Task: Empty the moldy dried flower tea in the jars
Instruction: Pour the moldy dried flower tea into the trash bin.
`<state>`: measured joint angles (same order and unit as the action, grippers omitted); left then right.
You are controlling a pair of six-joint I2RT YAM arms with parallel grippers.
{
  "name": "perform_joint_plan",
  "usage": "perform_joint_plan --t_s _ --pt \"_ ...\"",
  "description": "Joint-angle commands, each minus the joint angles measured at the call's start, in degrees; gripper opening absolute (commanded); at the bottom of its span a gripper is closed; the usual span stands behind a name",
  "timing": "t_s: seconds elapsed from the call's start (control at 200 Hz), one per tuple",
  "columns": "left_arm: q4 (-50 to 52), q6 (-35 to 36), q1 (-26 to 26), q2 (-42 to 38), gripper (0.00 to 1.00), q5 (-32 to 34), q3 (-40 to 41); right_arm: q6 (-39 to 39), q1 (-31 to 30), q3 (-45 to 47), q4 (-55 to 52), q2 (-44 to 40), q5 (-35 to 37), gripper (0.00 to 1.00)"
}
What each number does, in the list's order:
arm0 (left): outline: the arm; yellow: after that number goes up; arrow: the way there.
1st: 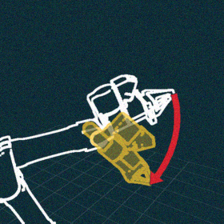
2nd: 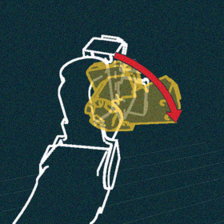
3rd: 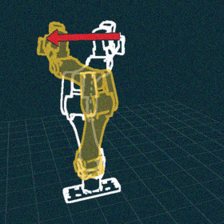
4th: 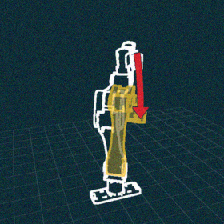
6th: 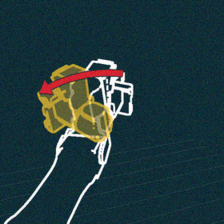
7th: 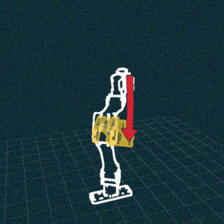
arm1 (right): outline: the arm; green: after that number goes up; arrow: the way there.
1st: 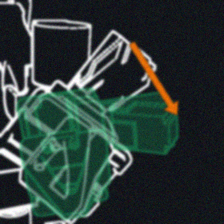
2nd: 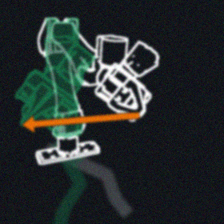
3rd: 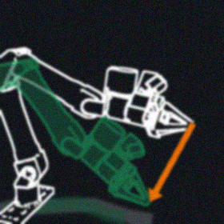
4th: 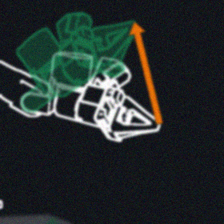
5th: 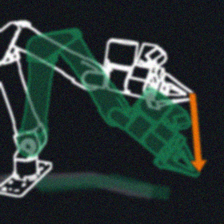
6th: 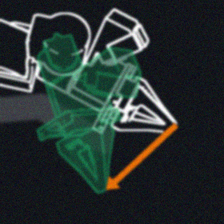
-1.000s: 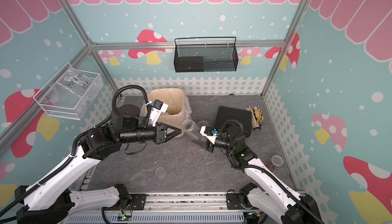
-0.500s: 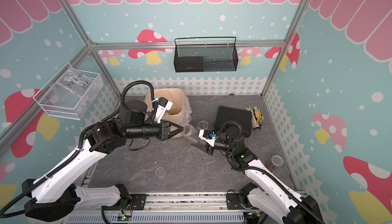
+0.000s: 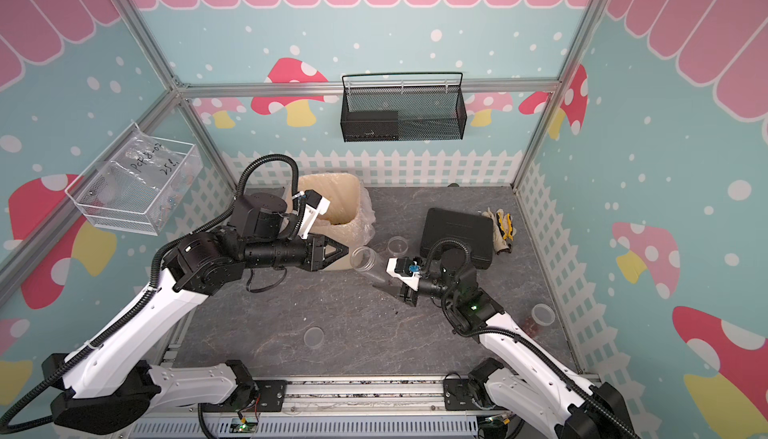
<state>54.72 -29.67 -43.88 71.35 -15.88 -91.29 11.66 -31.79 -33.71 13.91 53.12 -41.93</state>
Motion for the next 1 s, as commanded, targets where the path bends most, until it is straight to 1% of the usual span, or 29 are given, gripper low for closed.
perform_joint_plan --t_s 0.0,0.62,0.755,0.901,0.996 --pt "1.83 0.86 0.26 -0.07 0.22 -1.49 -1.75 1.01 -0.68 -0.19 0.59 0.3 -0.34 0.0" --pt "1.83 0.93 0.28 2.44 0.22 -5.27 -0.68 1.61 -2.92 -2.47 0.53 3.55 0.8 0.0" --pt "1.81 1.27 0.28 2.67 0.22 -5.1 0.32 1.96 -3.5 -3.14 0.55 4.42 0.97 0.0" --pt "1.88 1.8 0.28 2.76 0.2 -5.33 1.48 2.32 -3.83 -3.89 0.5 5.31 1.16 0.0" --pt "2.16 2.32 0.28 2.78 0.16 -5.17 1.94 2.61 -4.05 -4.25 0.33 5.85 1.3 0.0"
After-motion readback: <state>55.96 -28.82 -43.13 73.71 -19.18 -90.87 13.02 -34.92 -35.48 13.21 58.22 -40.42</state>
